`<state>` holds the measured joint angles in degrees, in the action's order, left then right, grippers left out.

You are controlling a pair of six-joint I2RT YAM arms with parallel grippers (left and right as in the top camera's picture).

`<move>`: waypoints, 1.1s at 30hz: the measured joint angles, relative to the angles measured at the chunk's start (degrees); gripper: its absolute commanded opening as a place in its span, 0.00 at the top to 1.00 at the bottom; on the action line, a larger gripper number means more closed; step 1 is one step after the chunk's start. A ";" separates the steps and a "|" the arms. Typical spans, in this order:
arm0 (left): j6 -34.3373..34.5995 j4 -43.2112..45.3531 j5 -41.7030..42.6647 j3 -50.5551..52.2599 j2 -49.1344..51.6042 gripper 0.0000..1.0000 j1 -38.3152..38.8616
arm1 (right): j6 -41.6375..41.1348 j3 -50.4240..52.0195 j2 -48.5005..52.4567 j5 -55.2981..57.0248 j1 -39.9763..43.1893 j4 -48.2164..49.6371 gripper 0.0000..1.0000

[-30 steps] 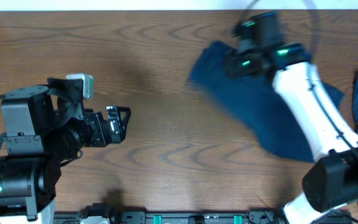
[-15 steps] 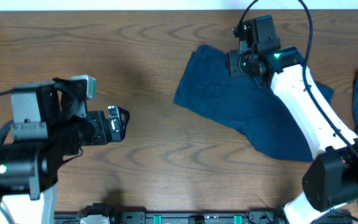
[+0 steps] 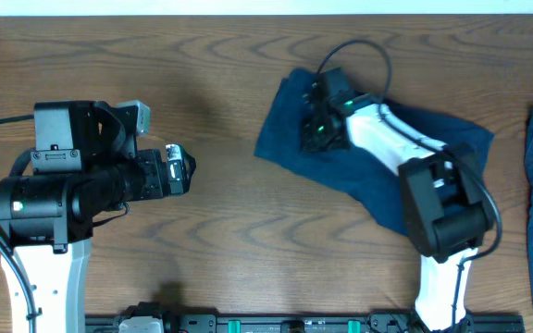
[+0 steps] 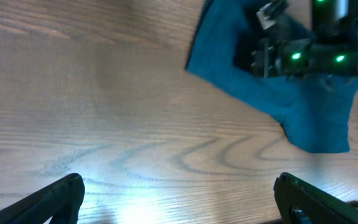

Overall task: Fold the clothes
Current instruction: 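Grasp the shorts' top corners with both grippers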

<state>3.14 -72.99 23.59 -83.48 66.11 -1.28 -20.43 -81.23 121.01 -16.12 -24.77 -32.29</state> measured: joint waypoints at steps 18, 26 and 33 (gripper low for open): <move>-3.10 8.94 0.02 0.00 10.58 0.01 0.07 | 5.62 1.16 -7.26 -4.50 -4.09 -6.21 0.44; -4.02 21.51 0.04 0.00 28.65 0.11 4.17 | 7.43 0.79 -20.39 -3.37 10.82 -7.32 0.38; -5.92 35.43 0.00 0.00 43.32 0.35 9.44 | 7.65 0.85 -19.69 -2.49 17.59 -15.26 0.39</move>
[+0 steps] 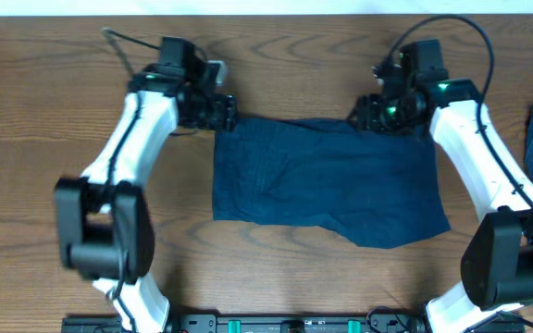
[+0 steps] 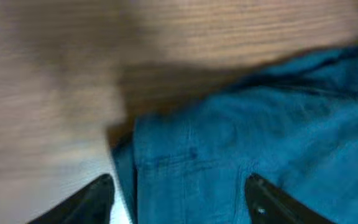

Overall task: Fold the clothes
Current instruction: 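Grasp the shorts' top corners with both grippers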

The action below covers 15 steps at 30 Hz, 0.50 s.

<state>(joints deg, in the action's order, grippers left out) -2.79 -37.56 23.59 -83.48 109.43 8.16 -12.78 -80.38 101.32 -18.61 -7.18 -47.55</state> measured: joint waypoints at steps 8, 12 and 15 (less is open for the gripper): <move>-0.15 3.54 -2.05 0.00 7.26 0.48 0.20 | 0.07 0.00 0.00 5.57 2.14 -5.84 0.38; -0.24 3.98 -2.01 0.00 8.35 0.76 0.20 | 0.07 0.00 0.00 8.22 2.14 -5.75 0.39; -0.52 4.24 0.48 0.00 8.33 0.88 0.20 | 0.07 0.00 0.00 11.04 2.16 -5.75 0.39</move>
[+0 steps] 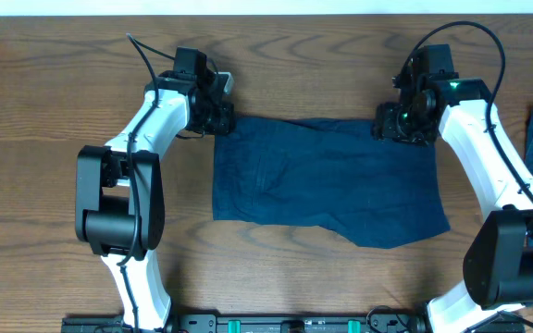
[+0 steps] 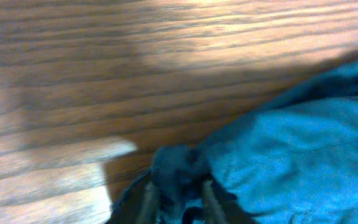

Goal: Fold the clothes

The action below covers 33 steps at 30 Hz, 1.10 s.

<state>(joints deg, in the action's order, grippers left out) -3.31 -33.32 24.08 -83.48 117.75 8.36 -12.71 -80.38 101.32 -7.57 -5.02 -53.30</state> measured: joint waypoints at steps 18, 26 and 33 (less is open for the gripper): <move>-2.73 -15.96 -3.58 0.20 -24.28 0.94 -1.20 | 3.17 0.24 0.63 -0.02 15.69 6.47 0.32; -2.75 -21.42 -4.63 0.20 -30.60 0.94 -1.22 | 11.76 1.95 8.04 -15.10 15.06 15.32 0.35; -2.78 -21.84 -5.01 0.22 -30.53 0.94 -1.22 | 13.57 2.89 16.59 -22.05 12.28 23.67 0.35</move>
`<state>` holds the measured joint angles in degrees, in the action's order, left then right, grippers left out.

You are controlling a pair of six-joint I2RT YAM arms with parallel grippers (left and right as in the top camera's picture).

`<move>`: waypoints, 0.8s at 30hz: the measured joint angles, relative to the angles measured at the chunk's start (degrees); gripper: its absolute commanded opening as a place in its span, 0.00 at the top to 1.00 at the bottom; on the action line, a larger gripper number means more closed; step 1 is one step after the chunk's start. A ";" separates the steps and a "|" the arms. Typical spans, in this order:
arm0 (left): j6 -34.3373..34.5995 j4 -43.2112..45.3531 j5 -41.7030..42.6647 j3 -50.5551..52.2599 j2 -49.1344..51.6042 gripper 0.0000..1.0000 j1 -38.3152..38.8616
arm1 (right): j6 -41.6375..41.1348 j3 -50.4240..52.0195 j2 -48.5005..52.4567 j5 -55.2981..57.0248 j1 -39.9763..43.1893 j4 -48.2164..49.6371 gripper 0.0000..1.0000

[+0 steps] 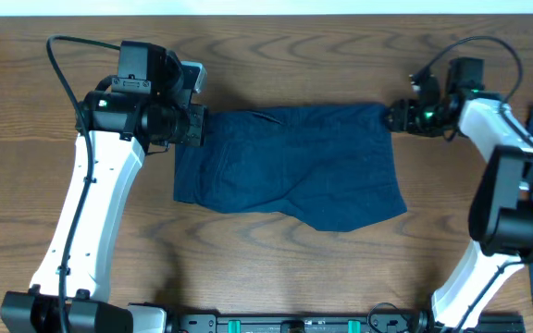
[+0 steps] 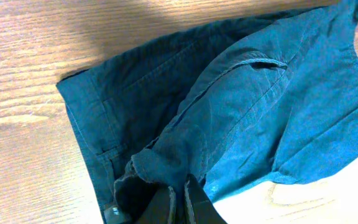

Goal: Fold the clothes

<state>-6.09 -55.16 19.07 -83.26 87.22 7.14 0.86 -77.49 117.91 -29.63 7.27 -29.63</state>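
Observation:
Dark blue shorts (image 1: 290, 166) lie spread flat across the middle of the table, waistband to the left. My left gripper (image 1: 197, 127) is shut on their upper left corner. In the left wrist view the bunched waistband cloth (image 2: 160, 165) is pinched between its closed fingers (image 2: 197, 205), and the rest of the shorts (image 2: 260, 106) fans out beyond. My right gripper (image 1: 390, 116) sits at the upper right corner, where the cloth is drawn to a point into its tip. The top edge runs straight between the two grippers.
Another blue garment lies at the right edge of the table, beyond the right arm. Bare wooden tabletop (image 1: 248, 277) surrounds the shorts on the near side and left.
The shorts have shifted to the left across the table, still spread out. Both grippers are further left with them, each still at its top corner.
The shorts lay crumpled at the back with my right gripper on them and my left gripper open far to the left. Then they were spread flat with a gripper at each top corner. My left gripper was then shut on its corner. Now the shorts lie further left.

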 measured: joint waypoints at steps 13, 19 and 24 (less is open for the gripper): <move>-0.20 0.00 -0.22 0.00 0.00 0.83 -0.02 | 0.48 0.07 1.75 -2.67 -1.81 7.96 0.99; -0.46 -0.81 -2.23 0.00 0.00 0.58 -0.02 | 0.44 0.07 1.75 -3.63 -1.38 4.94 0.99; -0.46 -0.46 -4.76 0.31 0.00 0.39 -0.02 | 1.09 0.07 1.57 -6.40 0.20 2.12 0.99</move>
<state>-6.55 -55.61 14.31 -82.96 87.22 7.11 1.96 -77.43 119.48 -36.03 7.46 -27.51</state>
